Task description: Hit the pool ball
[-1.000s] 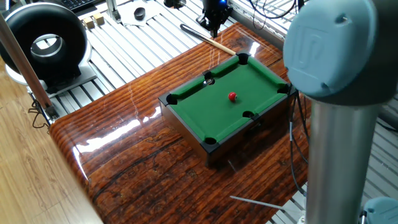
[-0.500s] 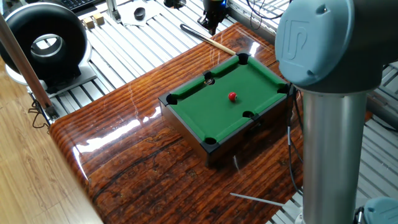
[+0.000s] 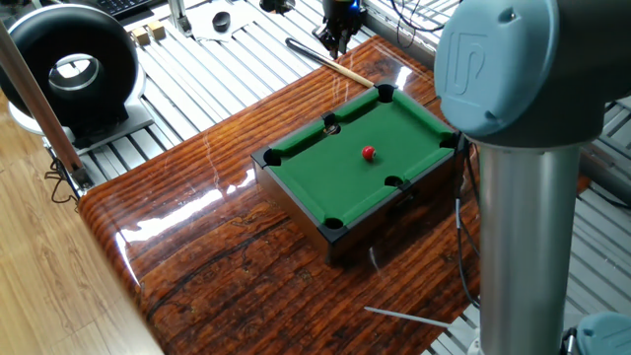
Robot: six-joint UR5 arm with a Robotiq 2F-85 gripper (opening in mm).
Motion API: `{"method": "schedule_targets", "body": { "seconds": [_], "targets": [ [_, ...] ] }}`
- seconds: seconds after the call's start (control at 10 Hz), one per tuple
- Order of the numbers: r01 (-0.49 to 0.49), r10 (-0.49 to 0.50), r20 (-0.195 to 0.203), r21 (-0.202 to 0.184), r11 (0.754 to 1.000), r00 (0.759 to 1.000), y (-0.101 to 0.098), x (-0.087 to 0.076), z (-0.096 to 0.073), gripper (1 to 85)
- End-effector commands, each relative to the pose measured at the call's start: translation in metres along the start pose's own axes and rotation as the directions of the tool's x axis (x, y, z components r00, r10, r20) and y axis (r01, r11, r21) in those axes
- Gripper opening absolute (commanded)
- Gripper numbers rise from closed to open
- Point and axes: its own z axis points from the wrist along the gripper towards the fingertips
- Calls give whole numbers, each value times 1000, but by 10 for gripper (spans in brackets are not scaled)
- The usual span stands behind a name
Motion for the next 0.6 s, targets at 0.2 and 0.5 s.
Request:
{"method": "schedule_targets", "body": {
  "seconds": [0.2,0.5],
  "targets": [
    [74,-72,24,-100,992,997,-40,-50,29,390],
    [72,-66,41,-141,987,997,-30,-58,37,453]
  ]
}}
